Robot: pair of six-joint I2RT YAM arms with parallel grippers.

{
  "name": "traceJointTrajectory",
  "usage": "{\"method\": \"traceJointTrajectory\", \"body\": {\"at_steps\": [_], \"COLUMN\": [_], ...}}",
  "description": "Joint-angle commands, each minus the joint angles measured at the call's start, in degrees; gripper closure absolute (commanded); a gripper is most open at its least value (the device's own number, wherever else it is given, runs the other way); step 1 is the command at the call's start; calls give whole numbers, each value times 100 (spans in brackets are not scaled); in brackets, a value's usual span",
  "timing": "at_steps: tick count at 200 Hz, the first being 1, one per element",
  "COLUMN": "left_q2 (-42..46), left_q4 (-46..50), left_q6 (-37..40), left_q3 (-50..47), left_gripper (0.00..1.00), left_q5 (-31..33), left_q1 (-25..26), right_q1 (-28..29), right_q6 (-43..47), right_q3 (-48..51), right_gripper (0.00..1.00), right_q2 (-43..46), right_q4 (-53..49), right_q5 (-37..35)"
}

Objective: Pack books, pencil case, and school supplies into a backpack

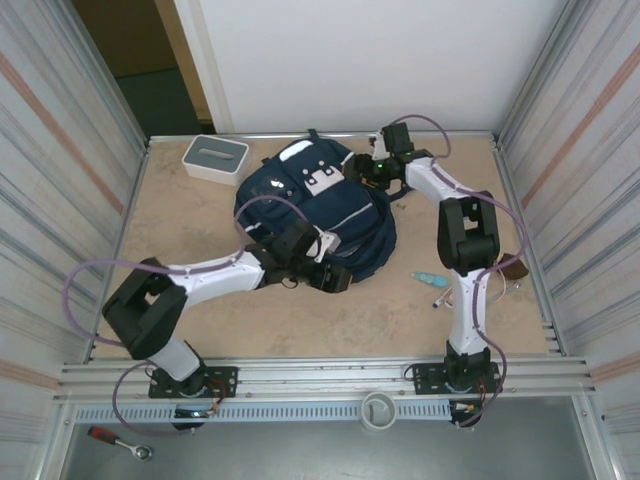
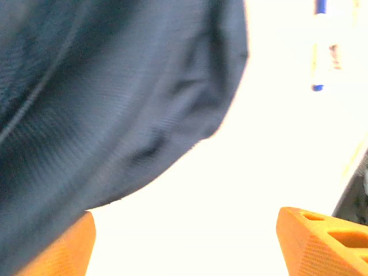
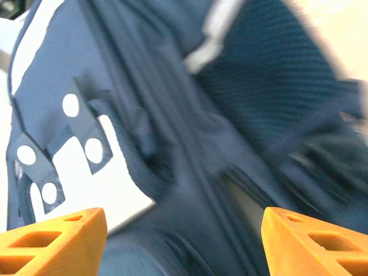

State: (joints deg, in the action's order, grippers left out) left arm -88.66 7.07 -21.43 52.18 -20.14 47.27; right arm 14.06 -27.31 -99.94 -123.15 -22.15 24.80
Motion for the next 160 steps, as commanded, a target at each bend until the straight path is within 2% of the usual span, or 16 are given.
{"method": "traceJointTrajectory", "body": {"at_steps": [1,13,27,45,59,76,91,111,122,136,160], "left_q2": [925,1384,1881,2345,2514,2455,2115,1183,533,-264,-1210], "left_q4": [655,865,936,541,-164,-938,-1375,-755,-214,415,546], "left_q6": [1599,2157,2802,3638,4185,4470,4169,3051,2498,2175,1923], "left_q3": [232,144,-13,-353,-765,-1069,-973,8,696,1487,2076], "left_gripper": [18,17,17,16,15,15,14,15,16,18,19], "left_q5": [-138,329,1245,2367,2527,2194,2005,1586,1536,1402,1138], "left_q1": [45,46,46,-166,-829,-1904,-2678,-3345,-3448,-3432,-3399], "right_q1": [-126,-61,60,281,570,1013,1404,1740,1775,1760,1545], "right_q6": [391,446,481,407,254,158,82,-40,-124,-182,-250], "right_q3": [514,1115,1898,2918,3735,4632,5129,5509,5597,5664,5640], "right_gripper": [29,29,29,30,33,35,37,41,44,48,52], "right_q2": [1111,1627,2228,2999,3594,4302,4663,4612,4401,4152,3832], "right_q4": [-335,-206,-61,146,426,772,945,1276,1460,1677,1814], "right_q5": [-352,-331,-271,-118,-147,-251,-297,-261,-267,-385,-782]}}
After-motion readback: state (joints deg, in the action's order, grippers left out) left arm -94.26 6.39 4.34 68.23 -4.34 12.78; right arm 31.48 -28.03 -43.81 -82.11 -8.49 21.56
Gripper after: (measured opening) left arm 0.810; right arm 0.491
